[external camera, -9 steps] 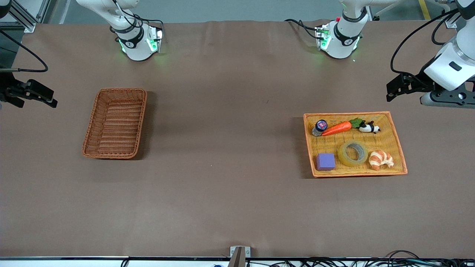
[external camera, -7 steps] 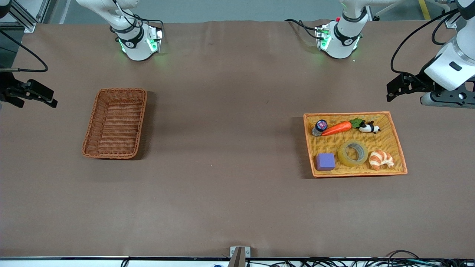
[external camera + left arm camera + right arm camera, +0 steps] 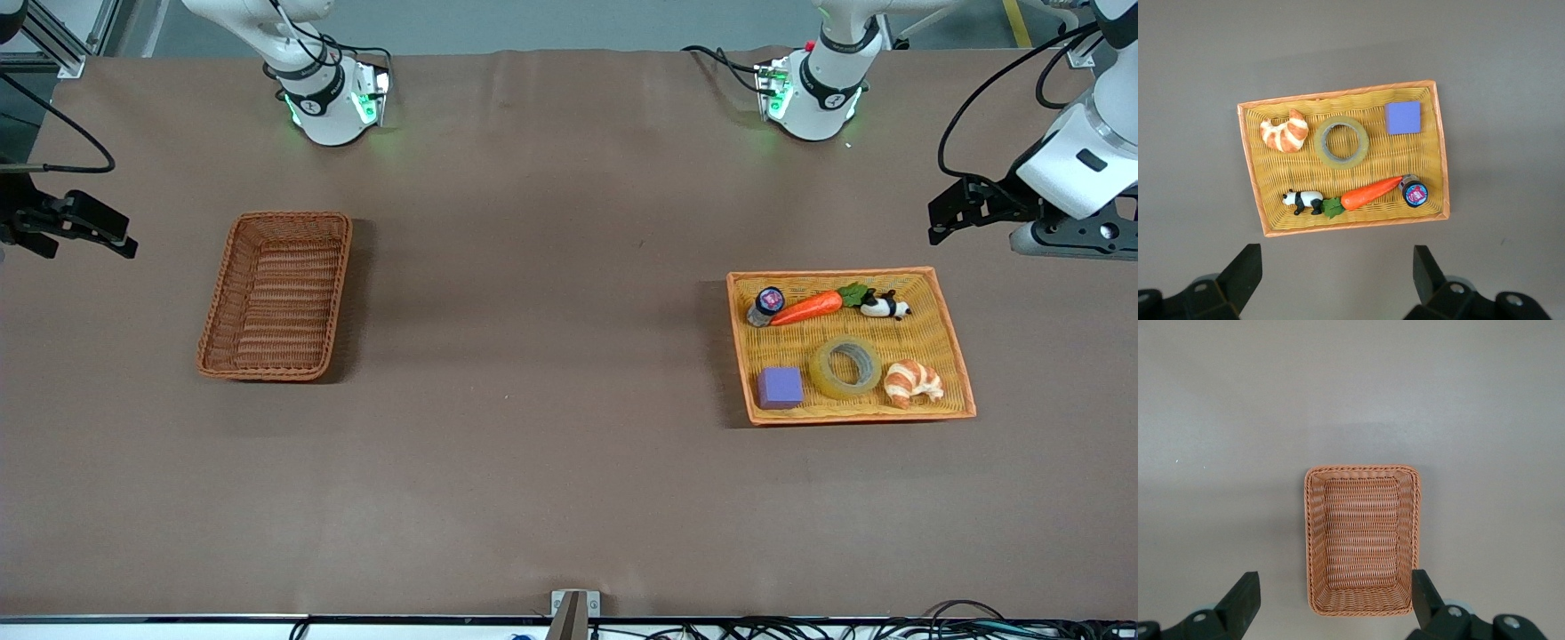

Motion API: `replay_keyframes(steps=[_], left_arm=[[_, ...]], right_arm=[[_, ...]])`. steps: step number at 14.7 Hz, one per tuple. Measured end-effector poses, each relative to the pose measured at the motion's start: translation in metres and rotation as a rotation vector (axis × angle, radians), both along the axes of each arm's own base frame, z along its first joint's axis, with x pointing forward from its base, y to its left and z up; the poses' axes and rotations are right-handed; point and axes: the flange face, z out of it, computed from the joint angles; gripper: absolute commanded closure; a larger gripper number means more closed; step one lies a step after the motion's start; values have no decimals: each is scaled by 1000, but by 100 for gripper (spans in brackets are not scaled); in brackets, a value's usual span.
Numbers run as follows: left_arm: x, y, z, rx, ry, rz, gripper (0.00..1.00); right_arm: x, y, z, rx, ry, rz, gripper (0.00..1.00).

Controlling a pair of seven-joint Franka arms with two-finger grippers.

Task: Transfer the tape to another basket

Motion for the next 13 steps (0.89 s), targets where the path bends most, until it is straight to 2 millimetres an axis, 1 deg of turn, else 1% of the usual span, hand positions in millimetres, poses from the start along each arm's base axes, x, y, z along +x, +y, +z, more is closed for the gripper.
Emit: replay_keyframes(steps=[2, 3, 5, 6, 8, 10, 13], left_arm=[[3, 1, -5, 3, 9, 2, 0], [6, 3, -12, 3, 22, 5, 0], [17, 13, -33, 4, 50, 25, 0], [24, 22, -48, 3, 58, 41, 0], [34, 41, -85, -1, 62, 72, 0], [38, 56, -135, -4, 66, 96, 0], [36, 71, -206, -8, 78, 115, 0]], right_arm=[[0, 0, 0, 0, 0, 0, 0], [0, 0, 0, 0, 0, -1, 0], [0, -1, 0, 0, 0, -1, 0], [0, -1, 0, 0, 0, -2, 0], [0, -1, 0, 0, 0, -2, 0], [0, -2, 0, 0, 0, -3, 0], [0, -2, 0, 0, 1, -4, 0]])
